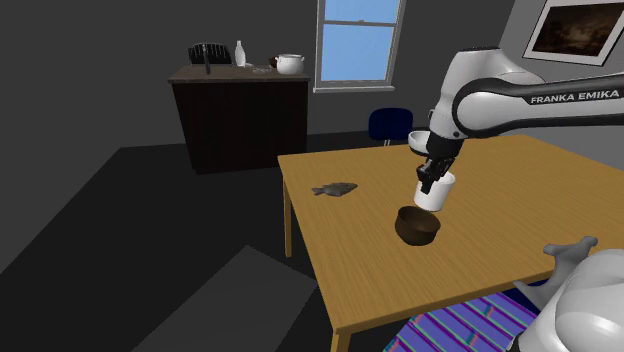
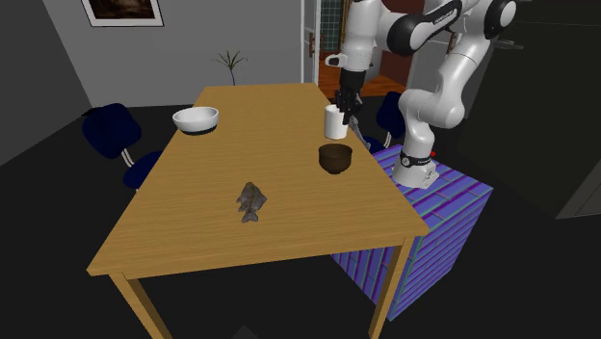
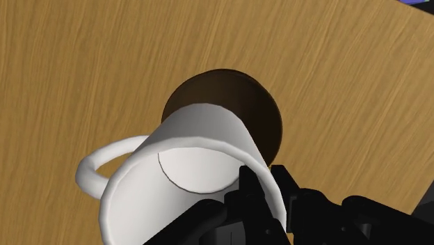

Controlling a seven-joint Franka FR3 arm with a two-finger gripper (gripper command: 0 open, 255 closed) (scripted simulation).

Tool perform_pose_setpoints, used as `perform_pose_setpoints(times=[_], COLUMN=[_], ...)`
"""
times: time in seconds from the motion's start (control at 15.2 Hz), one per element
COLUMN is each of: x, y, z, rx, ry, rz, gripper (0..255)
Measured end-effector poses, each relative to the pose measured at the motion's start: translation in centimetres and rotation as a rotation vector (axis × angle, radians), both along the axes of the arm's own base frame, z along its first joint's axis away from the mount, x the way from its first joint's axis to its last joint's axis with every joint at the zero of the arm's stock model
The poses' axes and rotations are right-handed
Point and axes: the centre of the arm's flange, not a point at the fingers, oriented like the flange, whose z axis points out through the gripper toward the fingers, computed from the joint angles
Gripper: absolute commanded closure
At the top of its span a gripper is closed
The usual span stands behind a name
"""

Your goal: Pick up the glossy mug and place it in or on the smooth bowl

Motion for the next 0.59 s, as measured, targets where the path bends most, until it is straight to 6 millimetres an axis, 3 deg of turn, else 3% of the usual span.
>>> perform_pose_setpoints(times=[0.59], x=[-0.1], y=[0.0], z=[-4.4], rx=[0.0], ry=[0.0], rz=[0.0], gripper=[255])
